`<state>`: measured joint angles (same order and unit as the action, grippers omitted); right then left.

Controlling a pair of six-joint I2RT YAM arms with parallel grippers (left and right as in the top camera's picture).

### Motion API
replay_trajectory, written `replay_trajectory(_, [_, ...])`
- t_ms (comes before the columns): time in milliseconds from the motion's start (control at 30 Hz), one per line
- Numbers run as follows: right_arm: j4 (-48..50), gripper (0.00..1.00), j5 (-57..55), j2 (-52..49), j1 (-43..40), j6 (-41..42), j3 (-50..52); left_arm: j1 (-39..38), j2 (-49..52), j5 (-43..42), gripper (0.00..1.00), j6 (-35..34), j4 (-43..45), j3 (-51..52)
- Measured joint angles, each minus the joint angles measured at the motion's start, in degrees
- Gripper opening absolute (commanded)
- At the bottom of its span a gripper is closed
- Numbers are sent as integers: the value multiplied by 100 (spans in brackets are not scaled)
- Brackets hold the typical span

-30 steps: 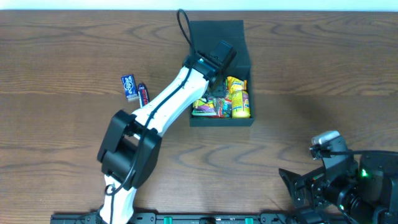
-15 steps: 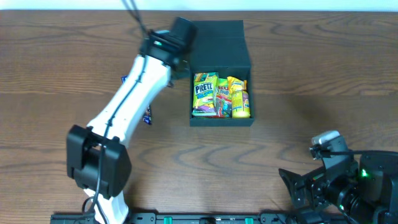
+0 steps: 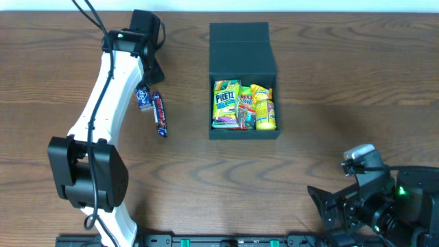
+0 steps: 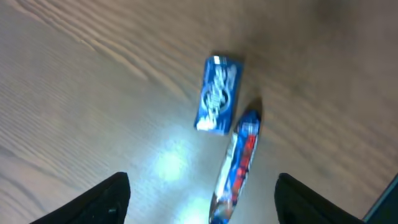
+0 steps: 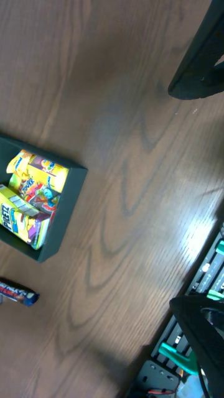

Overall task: Pack container
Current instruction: 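Grasp the blue Dairy Milk Fruit & Nut bar with the left gripper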

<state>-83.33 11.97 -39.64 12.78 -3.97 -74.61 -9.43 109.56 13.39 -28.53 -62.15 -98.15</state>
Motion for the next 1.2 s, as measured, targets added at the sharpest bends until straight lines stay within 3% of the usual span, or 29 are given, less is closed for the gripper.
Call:
replay_trajectory(300, [0,99,0,0,0,0,0,-44,0,-828,75,391,872,1495])
replay_trajectory(667, [-2,99,0,0,0,0,0,-55,0,-1145,70,815,2159,2555])
replay_trajectory(1200, [-2,99,0,0,0,0,0,-55,153,-1224,59,911,2677,2907])
